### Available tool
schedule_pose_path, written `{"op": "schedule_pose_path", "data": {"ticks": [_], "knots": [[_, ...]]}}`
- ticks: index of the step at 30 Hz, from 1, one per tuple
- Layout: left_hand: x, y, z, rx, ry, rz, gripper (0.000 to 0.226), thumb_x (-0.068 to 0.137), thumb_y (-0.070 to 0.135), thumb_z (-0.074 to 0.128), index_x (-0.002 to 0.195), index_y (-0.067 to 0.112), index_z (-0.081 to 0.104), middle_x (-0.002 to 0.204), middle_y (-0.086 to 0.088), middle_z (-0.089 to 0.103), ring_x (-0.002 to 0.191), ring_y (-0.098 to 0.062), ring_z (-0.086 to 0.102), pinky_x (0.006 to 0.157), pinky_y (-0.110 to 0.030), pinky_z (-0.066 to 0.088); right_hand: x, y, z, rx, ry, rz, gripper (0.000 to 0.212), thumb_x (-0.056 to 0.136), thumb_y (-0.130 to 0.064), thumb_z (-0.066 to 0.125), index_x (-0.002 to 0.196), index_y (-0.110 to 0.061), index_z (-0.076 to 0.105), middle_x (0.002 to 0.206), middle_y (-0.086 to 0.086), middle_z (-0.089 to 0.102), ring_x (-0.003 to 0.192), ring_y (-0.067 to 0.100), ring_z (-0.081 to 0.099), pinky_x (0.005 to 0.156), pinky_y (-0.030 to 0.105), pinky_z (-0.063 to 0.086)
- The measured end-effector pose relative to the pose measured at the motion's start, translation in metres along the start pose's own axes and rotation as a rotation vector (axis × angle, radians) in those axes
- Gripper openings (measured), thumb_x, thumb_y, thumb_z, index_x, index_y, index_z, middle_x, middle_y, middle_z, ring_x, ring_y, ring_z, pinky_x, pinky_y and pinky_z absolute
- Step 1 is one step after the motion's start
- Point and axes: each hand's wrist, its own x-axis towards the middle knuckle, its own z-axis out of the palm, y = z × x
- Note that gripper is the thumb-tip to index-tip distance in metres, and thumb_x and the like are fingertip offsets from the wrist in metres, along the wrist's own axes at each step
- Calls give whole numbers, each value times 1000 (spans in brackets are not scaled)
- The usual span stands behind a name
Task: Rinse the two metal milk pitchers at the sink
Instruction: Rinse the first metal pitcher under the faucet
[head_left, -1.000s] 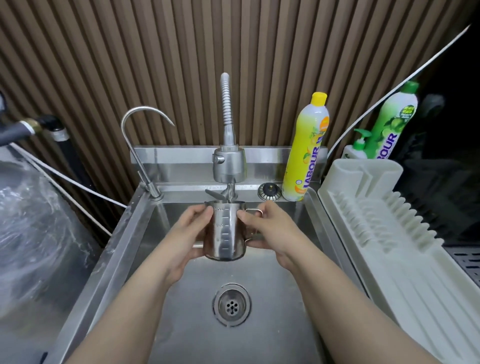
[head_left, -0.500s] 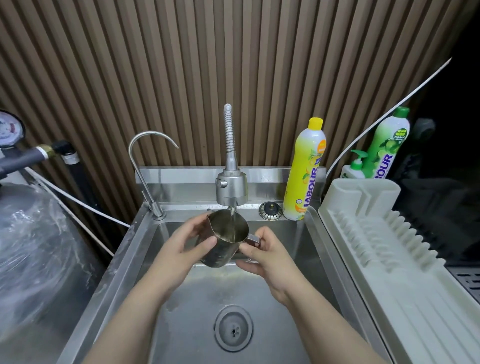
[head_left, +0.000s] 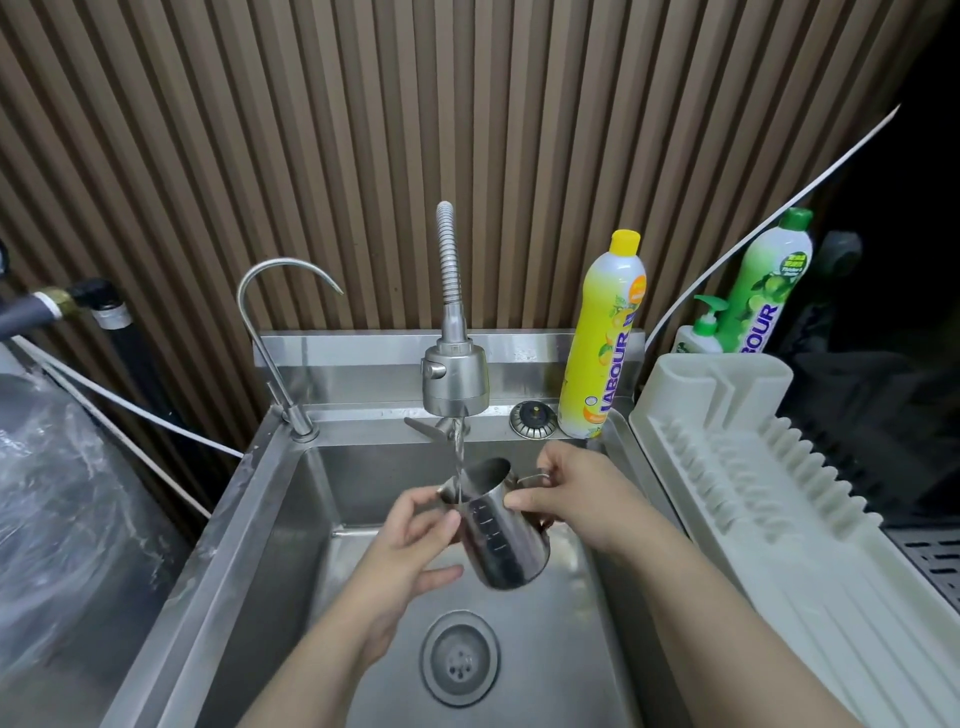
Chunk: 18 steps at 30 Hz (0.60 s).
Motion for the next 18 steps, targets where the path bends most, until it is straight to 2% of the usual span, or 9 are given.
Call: {"op": "schedule_pose_path", "data": {"ticks": [2,5,6,9,11,12,14,16,18], "knots": [[7,2,2,-23,-27,34,28,86,16,62,112,26,56,119,1,68,113,-15,60,98,-47,49,0,4,1,-47,70,-47,44,69,-25,80,63,-21,36,66,-3,53,62,17,44,59,32,35],[19,13,-5,35,-28,168,40,80,11,71,111,30,56,117,9,67,118,-16,57,96,-31,49,1,15,16,336,65,-84,42,72,-7,76,64,-21,37,83,-7,69,76,17,57,71,36,47],[23,18,-11,92,-21,220,44,77,9,73,111,32,57,114,13,68,119,-12,57,96,-27,49,2,18,24,477,49,-95,40,74,0,73,67,-18,37,88,-9,72,80,15,60,73,32,49],[25,41,-28,273,-10,310,48,75,11,76,107,42,62,108,25,70,110,6,60,97,-23,45,4,19,49,684,-15,-95,36,80,5,64,72,-15,35,65,-17,62,66,3,52,67,21,42],[23,53,-38,348,24,336,43,68,28,82,104,45,65,109,20,71,106,0,63,96,-26,45,7,15,61,761,-65,-73,35,79,-5,66,70,-19,35,65,-6,52,69,13,48,73,29,38],[22,57,-41,382,49,336,44,61,42,82,102,45,66,107,15,72,101,-6,65,94,-29,47,9,13,64,776,-93,-59,35,78,-8,67,69,-19,36,69,1,50,72,18,49,75,32,38],[17,58,-45,420,104,305,50,51,56,79,97,41,68,94,15,72,83,-12,63,83,-30,49,10,12,63,754,-145,-35,35,83,-5,66,69,-17,36,70,7,56,67,20,60,72,28,45],[11,52,-45,362,154,251,45,53,54,81,89,31,67,76,12,70,70,-12,58,72,-28,47,10,11,56,683,-178,-31,32,86,-3,63,70,-15,37,67,5,60,56,14,64,66,24,49],[6,39,-38,228,141,181,40,60,40,84,87,18,63,65,7,67,62,-10,59,66,-25,47,10,10,46,557,-180,-22,34,83,-7,68,69,-16,38,61,-2,63,52,17,66,62,25,48]]}}
